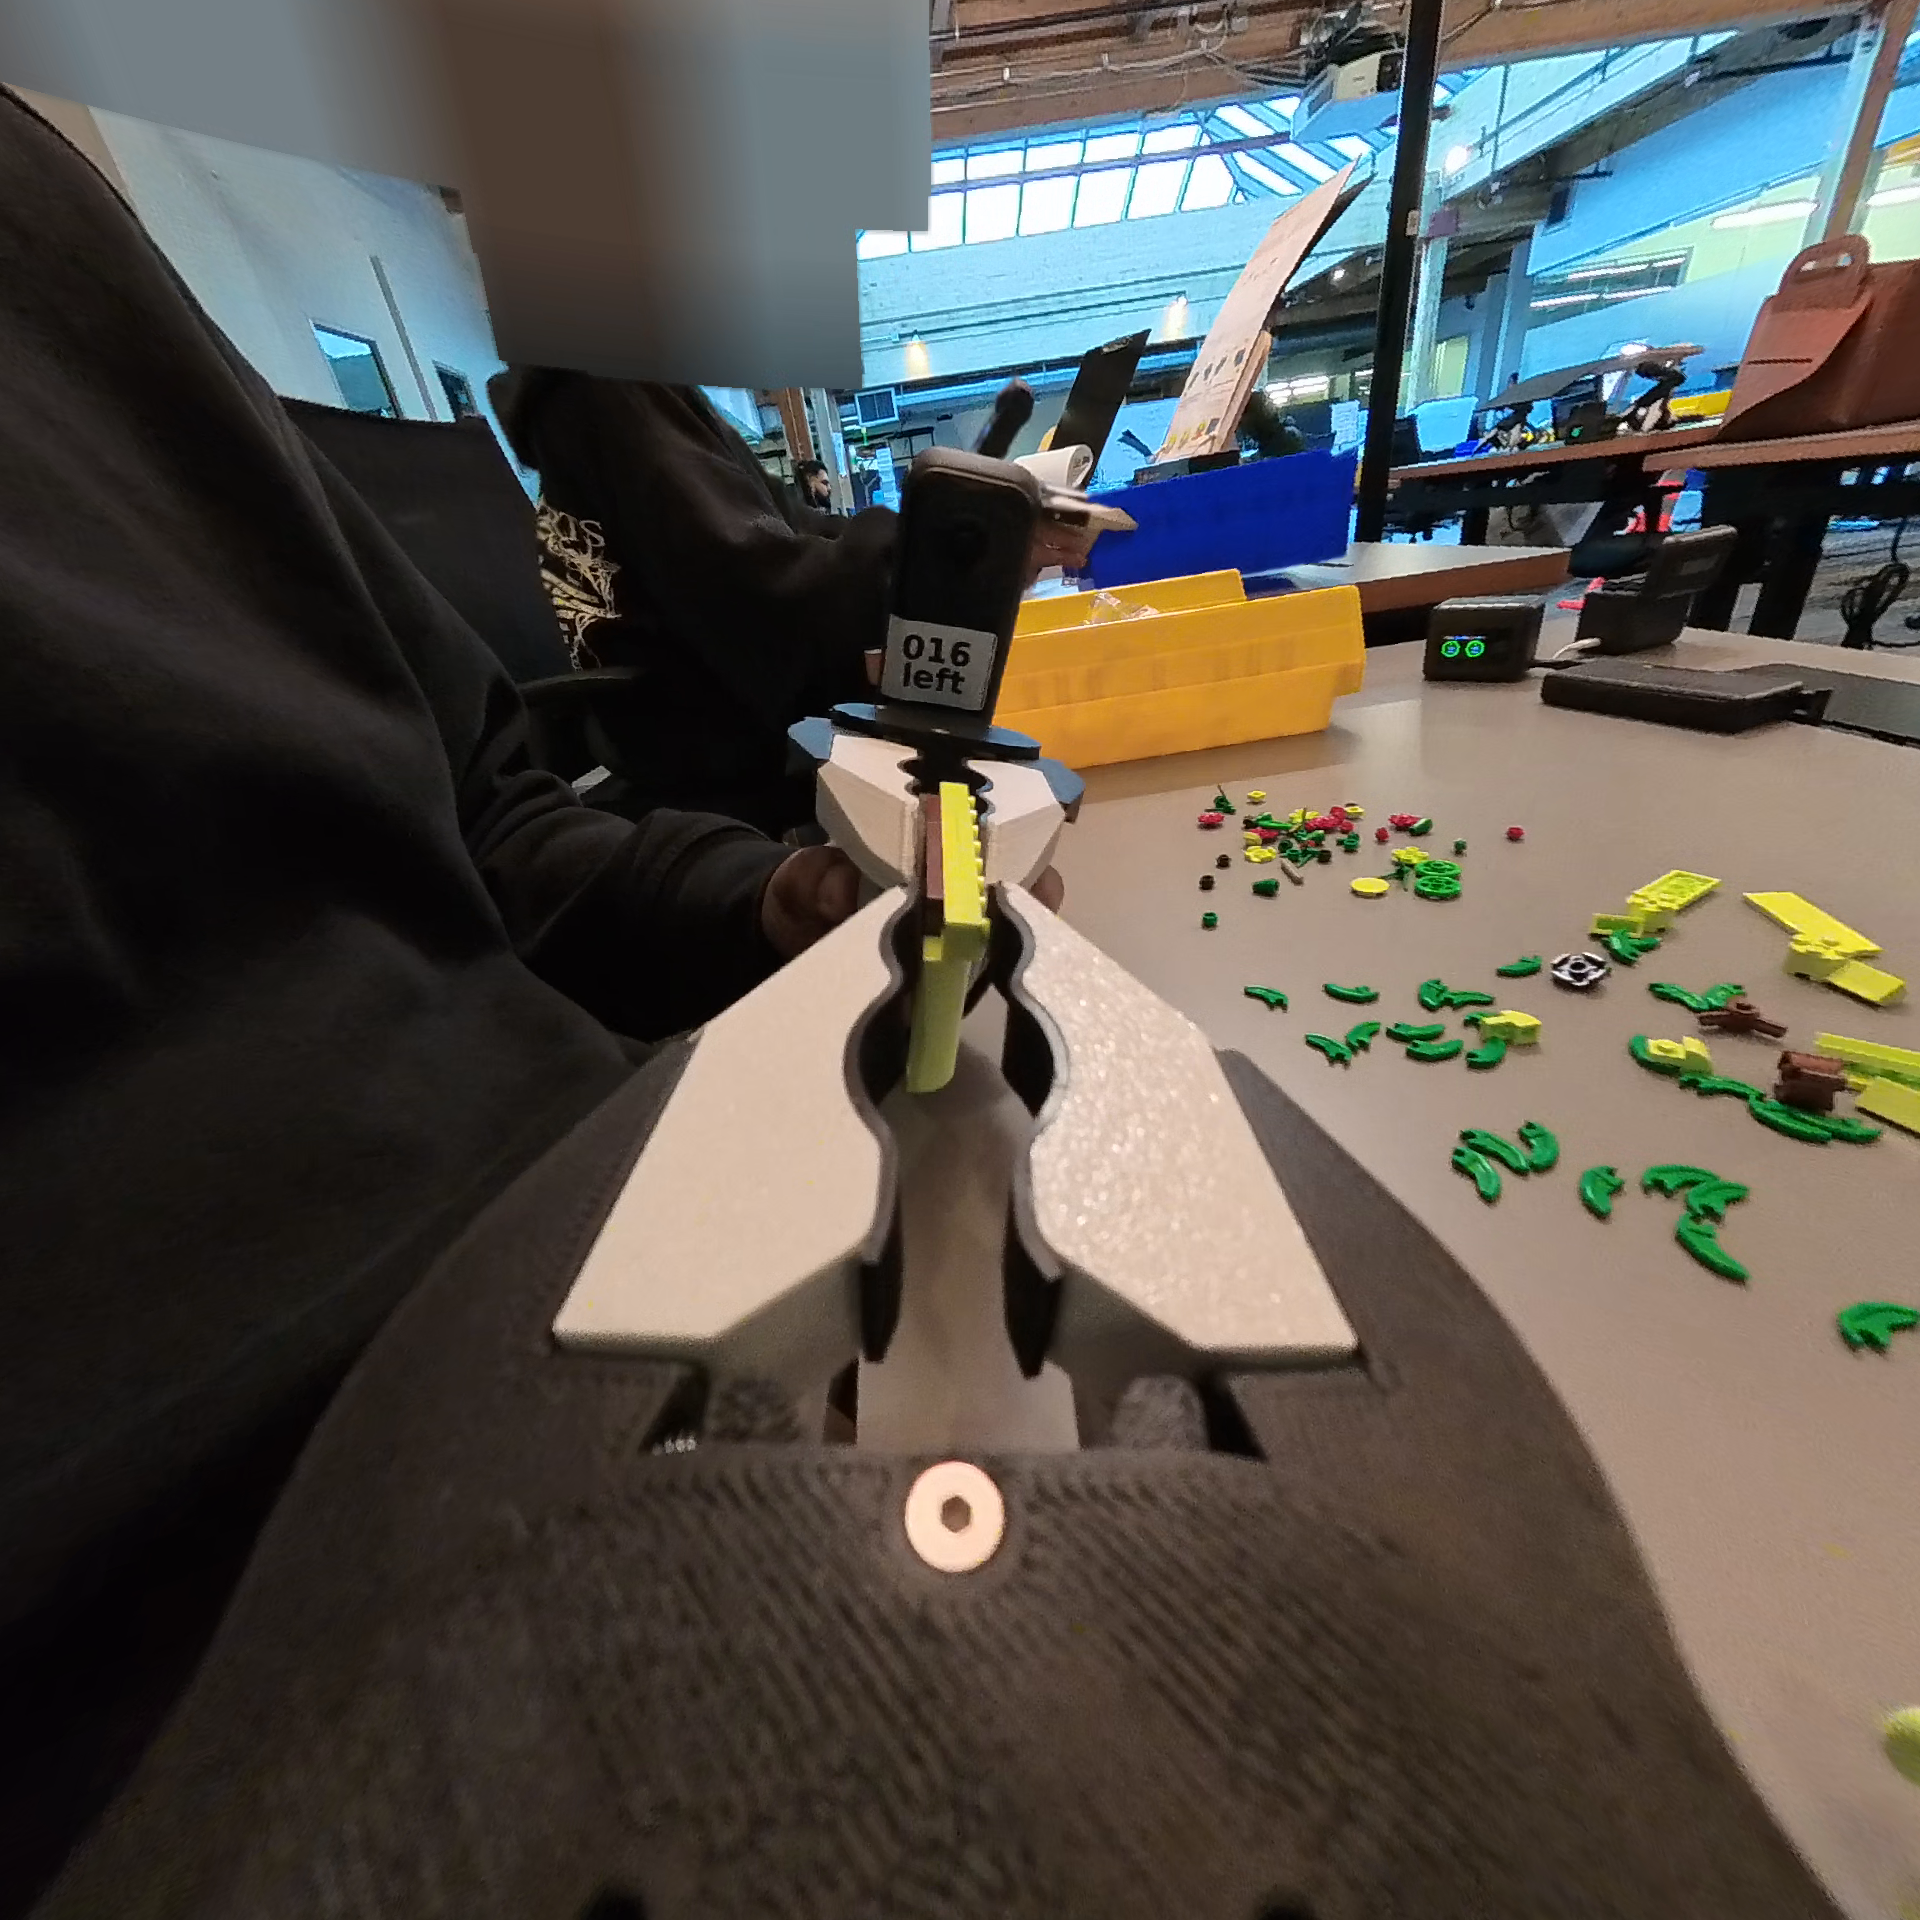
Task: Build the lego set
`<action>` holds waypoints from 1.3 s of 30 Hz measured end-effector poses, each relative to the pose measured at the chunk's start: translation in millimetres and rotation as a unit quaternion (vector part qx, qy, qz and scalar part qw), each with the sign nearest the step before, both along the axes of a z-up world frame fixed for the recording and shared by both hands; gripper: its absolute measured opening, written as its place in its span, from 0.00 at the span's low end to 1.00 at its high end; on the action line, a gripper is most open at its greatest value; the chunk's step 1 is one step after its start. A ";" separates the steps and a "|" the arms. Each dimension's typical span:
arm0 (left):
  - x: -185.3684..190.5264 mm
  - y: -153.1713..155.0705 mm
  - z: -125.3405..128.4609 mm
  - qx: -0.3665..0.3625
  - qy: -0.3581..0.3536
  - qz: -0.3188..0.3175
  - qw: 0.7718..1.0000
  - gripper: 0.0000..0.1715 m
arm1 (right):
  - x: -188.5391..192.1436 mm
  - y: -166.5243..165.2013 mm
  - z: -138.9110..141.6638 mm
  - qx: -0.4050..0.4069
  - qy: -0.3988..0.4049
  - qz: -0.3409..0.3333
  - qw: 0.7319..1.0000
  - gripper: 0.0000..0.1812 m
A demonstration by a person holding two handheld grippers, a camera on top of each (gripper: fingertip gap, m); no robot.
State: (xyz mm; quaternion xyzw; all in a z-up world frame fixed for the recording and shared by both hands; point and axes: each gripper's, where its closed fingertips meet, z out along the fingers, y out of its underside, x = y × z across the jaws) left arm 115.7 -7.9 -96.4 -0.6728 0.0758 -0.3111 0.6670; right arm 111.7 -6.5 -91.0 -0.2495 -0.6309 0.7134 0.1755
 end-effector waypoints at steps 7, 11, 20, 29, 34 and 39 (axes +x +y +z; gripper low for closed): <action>6.4 -0.4 2.3 0.005 -0.005 -0.013 1.000 0.04 | 6.7 -0.7 0.8 0.028 -0.019 0.013 0.999 0.05; 0.9 3.1 -1.0 -0.007 -0.001 0.006 1.000 0.07 | 3.2 4.0 0.4 0.025 -0.007 -0.006 1.000 0.05; -11.7 -3.5 5.0 0.006 -0.011 0.015 1.000 0.12 | 4.9 19.9 -2.2 0.008 -0.014 -0.005 1.000 0.05; -8.1 -1.8 -0.7 -0.015 -0.011 0.003 1.000 0.05 | 4.2 14.3 -6.7 -0.002 -0.031 0.014 0.999 0.05; -15.9 4.6 -4.8 -0.029 -0.029 0.029 0.999 0.08 | -2.7 21.5 -6.4 -0.022 -0.050 -0.004 0.999 0.05; -32.2 6.6 -12.7 -0.046 -0.004 0.072 0.996 0.31 | -16.7 36.5 -16.3 0.004 -0.074 -0.068 0.995 0.05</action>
